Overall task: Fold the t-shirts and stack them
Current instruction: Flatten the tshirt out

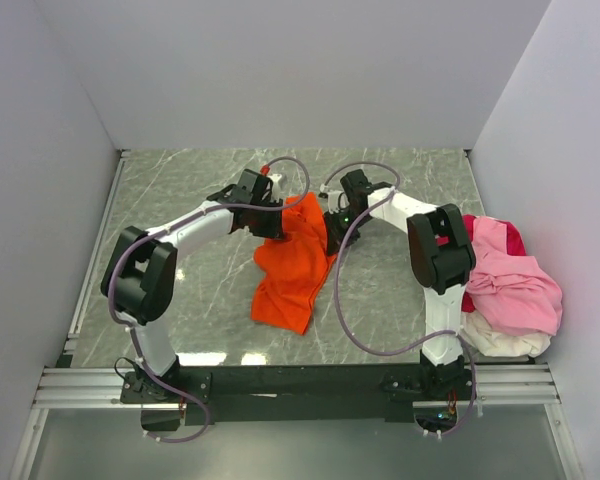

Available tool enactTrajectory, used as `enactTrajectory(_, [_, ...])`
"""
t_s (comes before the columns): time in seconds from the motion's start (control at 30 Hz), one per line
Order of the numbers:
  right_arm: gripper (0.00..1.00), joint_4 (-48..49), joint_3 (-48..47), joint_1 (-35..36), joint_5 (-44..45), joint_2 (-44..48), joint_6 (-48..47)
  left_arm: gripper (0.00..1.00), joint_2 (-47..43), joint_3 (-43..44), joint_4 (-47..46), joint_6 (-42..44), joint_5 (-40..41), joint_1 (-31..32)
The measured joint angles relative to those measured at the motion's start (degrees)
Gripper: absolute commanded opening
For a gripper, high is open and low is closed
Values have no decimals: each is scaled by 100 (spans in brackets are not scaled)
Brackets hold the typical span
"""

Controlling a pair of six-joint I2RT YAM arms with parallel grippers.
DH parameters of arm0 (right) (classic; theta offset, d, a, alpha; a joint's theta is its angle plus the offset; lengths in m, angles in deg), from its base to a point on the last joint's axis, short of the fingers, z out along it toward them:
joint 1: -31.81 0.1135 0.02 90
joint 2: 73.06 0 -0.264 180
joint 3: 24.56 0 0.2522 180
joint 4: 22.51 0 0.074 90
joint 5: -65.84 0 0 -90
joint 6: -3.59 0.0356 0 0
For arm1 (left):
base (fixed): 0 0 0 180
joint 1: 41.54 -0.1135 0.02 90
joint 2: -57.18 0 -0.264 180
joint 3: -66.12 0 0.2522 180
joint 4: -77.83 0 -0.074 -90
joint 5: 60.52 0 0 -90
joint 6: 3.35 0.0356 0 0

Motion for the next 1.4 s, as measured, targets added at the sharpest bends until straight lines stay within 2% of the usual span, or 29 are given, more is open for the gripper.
enactTrajectory(0.03, [8,-26,-28,0,35,4,-9,4,0,-7,-2,4,4,2])
enactTrajectory(0.07, [6,-31,-55,0,81,13,-33,1,-7,-20,-11,-11,2,2])
enactTrajectory(0.2, [2,-55,-68,-2,306,243,-114,1,-210,-195,-90,-28,13,2])
enactTrajectory(0.3, [2,-52,-68,-15,448,540,-162,1,-680,-490,-219,-118,13,-9])
enactTrajectory(0.67, [2,-133,-105,-59,647,914,-422,0,-3274,-1976,-868,-850,33,-343])
enactTrajectory(0.83, [2,-203,-164,-166,944,1401,-588,0,-4540,-2629,-640,-1147,293,-658])
enactTrajectory(1.0, [3,-313,-831,-278,1180,2002,-789,1,-5827,-2767,-293,-1537,616,-852])
enactTrajectory(1.17, [4,-210,-1047,-391,1392,2457,-914,1,-6876,-3281,-120,-2149,350,-852])
enactTrajectory(1.2, [4,-192,-1036,-409,1456,2470,-938,6,-7005,-3471,-79,-2297,232,-852])
enactTrajectory(1.27, [8,-136,-973,-446,1624,2396,-990,25,-7154,-3842,109,-2577,-9,-852])
enactTrajectory(1.3, [14,-131,-944,-461,1705,2328,-1003,45,-7193,-4022,229,-2726,-149,-852])
enactTrajectory(1.33, [34,-125,-916,-479,1812,2216,-1023,55,-7241,-4179,345,-2863,-282,-852])
enactTrajectory(1.4, [41,-118,-876,-514,2002,1921,-1069,68,-7300,-4367,654,-3110,-487,-852])
